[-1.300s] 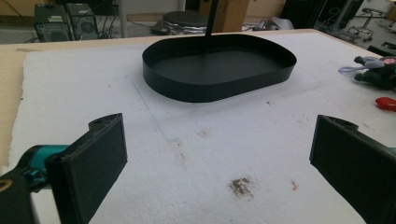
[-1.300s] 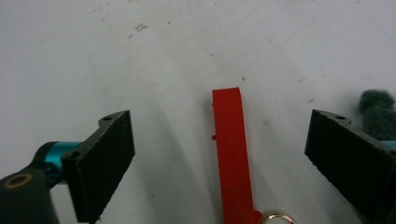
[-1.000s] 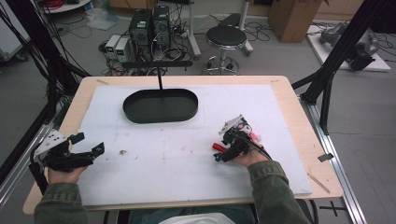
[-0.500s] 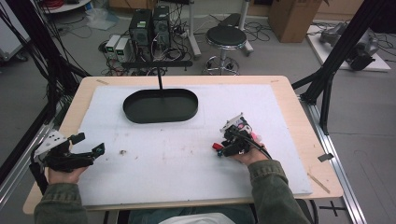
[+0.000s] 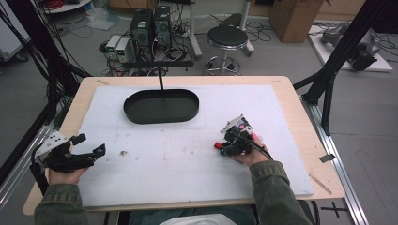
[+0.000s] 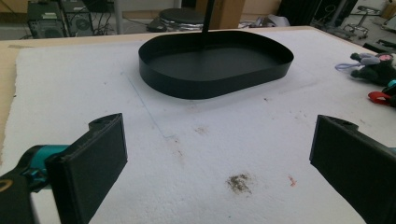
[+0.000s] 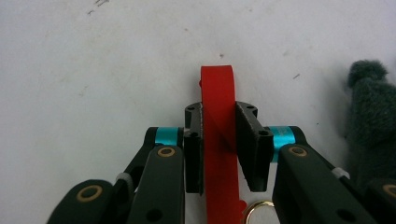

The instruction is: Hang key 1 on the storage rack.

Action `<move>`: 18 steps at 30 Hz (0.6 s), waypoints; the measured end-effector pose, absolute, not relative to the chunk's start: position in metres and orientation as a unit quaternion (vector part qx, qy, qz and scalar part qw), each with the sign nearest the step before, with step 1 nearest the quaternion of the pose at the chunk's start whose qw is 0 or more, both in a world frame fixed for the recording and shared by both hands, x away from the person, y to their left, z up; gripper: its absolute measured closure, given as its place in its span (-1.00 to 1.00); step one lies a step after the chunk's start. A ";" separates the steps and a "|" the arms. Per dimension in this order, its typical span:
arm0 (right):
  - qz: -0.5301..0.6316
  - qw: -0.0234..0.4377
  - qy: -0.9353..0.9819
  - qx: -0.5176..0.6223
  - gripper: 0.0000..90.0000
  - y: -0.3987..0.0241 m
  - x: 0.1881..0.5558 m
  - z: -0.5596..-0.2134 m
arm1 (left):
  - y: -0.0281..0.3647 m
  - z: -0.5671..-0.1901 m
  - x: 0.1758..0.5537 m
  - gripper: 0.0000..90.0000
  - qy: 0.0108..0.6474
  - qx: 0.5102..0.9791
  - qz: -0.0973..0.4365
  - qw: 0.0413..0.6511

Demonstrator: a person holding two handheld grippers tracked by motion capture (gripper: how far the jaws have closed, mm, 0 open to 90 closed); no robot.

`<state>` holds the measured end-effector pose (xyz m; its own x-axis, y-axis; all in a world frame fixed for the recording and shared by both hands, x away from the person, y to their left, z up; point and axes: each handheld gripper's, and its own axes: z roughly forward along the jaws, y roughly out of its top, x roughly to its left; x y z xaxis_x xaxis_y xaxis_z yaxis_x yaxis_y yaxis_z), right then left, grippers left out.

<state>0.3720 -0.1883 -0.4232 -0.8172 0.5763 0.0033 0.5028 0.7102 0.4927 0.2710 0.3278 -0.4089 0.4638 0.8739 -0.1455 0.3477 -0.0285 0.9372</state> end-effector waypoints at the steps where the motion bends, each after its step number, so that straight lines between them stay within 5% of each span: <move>1: 0.242 0.076 0.921 0.295 0.64 -0.188 0.372 -0.423 | 0.328 -0.409 0.271 -0.90 0.454 0.672 0.249 0.529; 18: 0.333 0.091 0.867 0.360 0.66 -0.213 0.367 -0.391 | 0.329 -0.410 0.273 -0.90 0.457 0.673 0.241 0.529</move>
